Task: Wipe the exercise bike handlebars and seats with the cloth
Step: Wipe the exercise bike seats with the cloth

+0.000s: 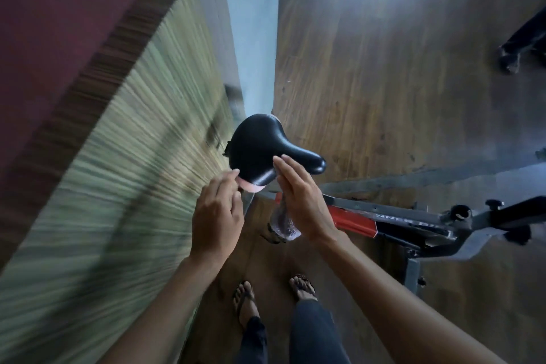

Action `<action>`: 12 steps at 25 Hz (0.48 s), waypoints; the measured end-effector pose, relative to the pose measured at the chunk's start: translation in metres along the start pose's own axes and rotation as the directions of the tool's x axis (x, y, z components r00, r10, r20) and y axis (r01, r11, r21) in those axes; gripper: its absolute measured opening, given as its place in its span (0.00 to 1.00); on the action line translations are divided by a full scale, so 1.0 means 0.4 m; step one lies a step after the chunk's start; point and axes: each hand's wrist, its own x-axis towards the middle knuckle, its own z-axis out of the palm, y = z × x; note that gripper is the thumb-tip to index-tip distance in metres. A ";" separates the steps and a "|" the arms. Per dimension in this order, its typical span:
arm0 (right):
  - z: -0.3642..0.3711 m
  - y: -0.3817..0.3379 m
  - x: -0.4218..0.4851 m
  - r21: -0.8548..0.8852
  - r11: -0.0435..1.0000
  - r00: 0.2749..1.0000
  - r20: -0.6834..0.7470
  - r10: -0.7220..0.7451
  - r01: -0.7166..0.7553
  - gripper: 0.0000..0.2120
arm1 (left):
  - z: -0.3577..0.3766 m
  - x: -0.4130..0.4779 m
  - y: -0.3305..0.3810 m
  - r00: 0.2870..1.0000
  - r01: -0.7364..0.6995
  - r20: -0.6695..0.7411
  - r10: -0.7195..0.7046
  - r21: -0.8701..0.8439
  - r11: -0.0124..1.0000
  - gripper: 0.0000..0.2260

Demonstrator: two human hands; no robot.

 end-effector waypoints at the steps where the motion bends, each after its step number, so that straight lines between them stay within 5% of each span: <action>1: -0.017 -0.030 -0.024 0.032 0.999 1.000 0.027 -0.010 0.009 0.18 | -0.040 -0.031 0.018 0.999 0.030 -0.016 -0.030 0.004 1.000 0.18; 4: -0.040 -0.107 -0.079 0.071 0.992 0.983 0.138 -0.117 0.108 0.17 | -0.135 -0.146 0.058 0.976 0.202 -0.087 -0.200 0.018 0.979 0.19; 7: -0.042 -0.175 -0.124 0.128 0.963 0.892 0.363 -0.269 0.238 0.16 | -0.194 -0.288 0.107 0.880 0.423 -0.240 -0.411 -0.001 0.906 0.17; 12: -0.005 -0.285 -0.243 0.334 0.836 0.505 0.678 -0.534 0.435 0.17 | -0.232 -0.591 0.201 0.514 0.729 -0.500 -0.698 -0.174 0.662 0.15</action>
